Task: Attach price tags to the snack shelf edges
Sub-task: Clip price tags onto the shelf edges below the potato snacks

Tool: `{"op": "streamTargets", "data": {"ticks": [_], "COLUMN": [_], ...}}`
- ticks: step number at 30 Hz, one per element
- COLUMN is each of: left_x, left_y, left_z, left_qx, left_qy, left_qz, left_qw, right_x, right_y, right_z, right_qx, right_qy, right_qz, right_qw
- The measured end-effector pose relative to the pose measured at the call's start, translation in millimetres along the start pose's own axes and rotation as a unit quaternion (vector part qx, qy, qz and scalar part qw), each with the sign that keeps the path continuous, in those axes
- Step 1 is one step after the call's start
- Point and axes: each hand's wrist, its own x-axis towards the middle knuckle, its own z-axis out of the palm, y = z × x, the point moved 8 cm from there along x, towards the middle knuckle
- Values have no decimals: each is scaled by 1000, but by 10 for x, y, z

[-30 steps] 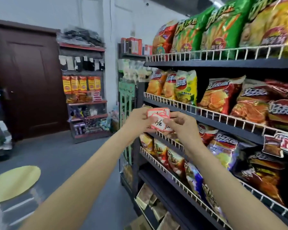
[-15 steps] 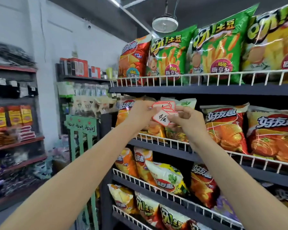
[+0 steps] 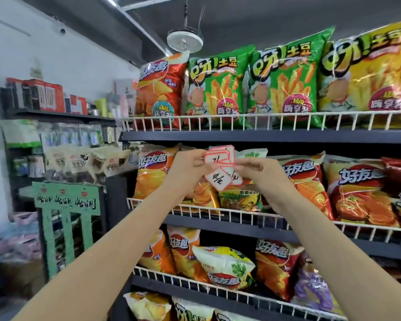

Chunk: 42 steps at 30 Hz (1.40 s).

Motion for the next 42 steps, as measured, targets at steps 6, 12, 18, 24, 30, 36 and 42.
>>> {"op": "streamTargets", "data": {"ticks": [6, 12, 18, 24, 30, 36, 42], "left_x": [52, 101, 156, 215, 265, 328, 357], "left_y": [-49, -79, -135, -191, -242, -277, -201], "left_z": [-2, 107, 207, 213, 152, 125, 205], "left_qx": [-51, -83, -34, -27, -41, -17, -6], "left_qy": [-16, -19, -51, -55, -54, -51, -67], "left_qz": [2, -3, -11, -23, -18, -25, -11], "left_qw": [999, 996, 998, 998, 998, 998, 998], "right_x": [21, 14, 156, 313, 379, 433, 447], "right_y": [-20, 48, -2, -49, 33, 7, -85], "right_z": [-38, -38, 11, -78, -74, -47, -109], "right_qx": [6, 16, -3, -45, 79, 30, -31], "right_qy": [51, 101, -13, 15, 19, -14, 7], "right_qz": [-23, -34, -12, -50, -41, -54, -91], "right_qw": [998, 994, 1000, 998, 996, 998, 995]}}
